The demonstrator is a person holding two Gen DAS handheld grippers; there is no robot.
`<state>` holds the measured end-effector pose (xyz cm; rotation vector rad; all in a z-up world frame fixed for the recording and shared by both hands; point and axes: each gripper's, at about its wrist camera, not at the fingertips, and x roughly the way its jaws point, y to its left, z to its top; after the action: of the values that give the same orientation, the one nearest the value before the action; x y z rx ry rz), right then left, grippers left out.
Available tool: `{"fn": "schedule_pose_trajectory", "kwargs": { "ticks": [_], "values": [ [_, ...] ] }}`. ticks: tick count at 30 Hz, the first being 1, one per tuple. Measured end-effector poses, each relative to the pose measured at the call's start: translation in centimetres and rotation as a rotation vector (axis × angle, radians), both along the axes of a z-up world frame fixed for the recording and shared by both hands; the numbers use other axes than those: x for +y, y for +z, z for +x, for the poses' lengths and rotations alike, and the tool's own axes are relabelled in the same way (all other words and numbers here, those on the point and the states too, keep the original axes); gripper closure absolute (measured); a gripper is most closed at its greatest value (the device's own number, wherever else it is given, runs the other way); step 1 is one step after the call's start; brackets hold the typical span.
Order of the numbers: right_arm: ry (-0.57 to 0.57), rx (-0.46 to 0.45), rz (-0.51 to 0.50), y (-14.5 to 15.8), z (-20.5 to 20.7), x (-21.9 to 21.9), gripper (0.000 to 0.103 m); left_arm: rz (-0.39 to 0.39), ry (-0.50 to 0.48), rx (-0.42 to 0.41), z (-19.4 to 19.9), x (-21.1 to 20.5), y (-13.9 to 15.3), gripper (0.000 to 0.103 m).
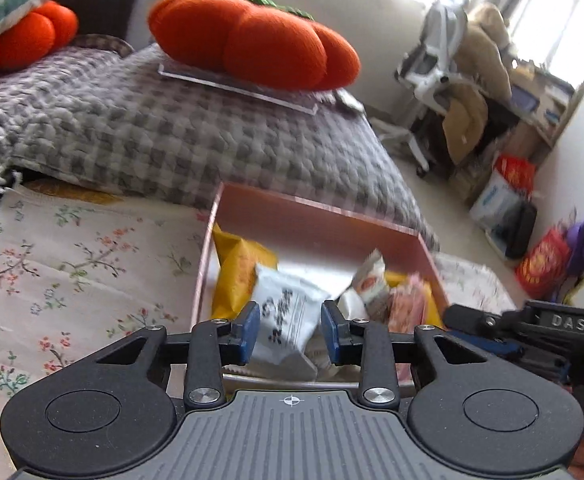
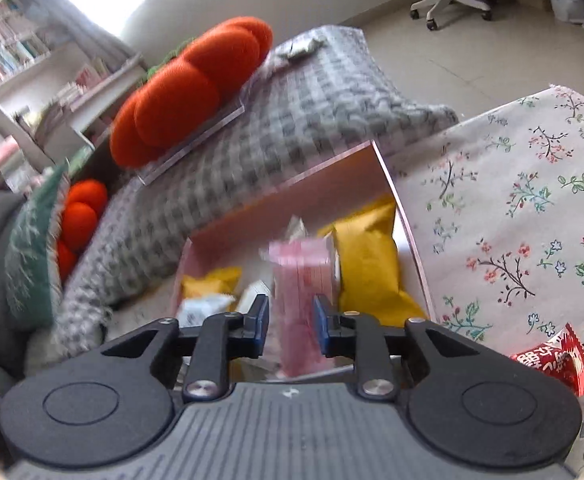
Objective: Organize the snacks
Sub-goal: 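Carry both packets into the pink box and open both grippers, then move the left gripper to a yellow packet and grasp it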
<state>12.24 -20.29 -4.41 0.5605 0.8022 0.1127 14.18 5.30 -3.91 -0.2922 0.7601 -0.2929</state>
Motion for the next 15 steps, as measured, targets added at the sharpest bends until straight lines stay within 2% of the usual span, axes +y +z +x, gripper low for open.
{"fn": "schedule_pose_trajectory", "kwargs": {
  "ticks": [3,6,11,15],
  "values": [
    [-0.017,0.012,0.017,1.1,-0.3,-0.4,0.079,0.034,0.040,-0.014,-0.5,0.1,1.1,0.071],
    [-0.018,0.016,-0.073,2.4,-0.7,0.0,0.077,0.059,0.081,-0.002,-1.2,0.1,1.8,0.070],
    [0.048,0.087,-0.241,3.2,-1.4,0.9,0.063,0.109,0.059,0.052,-2.5,-0.5,2.1,0.067],
    [0.089,0.128,-0.285,3.4,-2.5,1.0,0.055,0.150,0.046,0.113,-3.5,-0.7,1.7,0.067]
  ]
}}
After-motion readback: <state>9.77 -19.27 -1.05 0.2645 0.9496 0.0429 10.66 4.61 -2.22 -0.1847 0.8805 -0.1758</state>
